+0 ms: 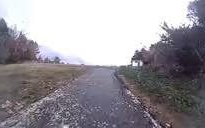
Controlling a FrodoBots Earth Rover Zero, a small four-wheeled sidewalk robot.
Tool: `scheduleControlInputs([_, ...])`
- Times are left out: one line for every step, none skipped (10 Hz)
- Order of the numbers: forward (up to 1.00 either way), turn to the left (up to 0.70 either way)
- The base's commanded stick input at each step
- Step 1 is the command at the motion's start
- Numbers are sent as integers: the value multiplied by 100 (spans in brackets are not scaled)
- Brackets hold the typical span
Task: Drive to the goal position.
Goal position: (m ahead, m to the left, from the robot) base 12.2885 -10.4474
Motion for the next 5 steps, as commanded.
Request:
scheduleControlInputs([60, 0])
scheduleControlInputs([60, 0])
scheduleControlInputs([60, 0])
scheduleControlInputs([60, 0])
scheduleControlInputs([60, 0])
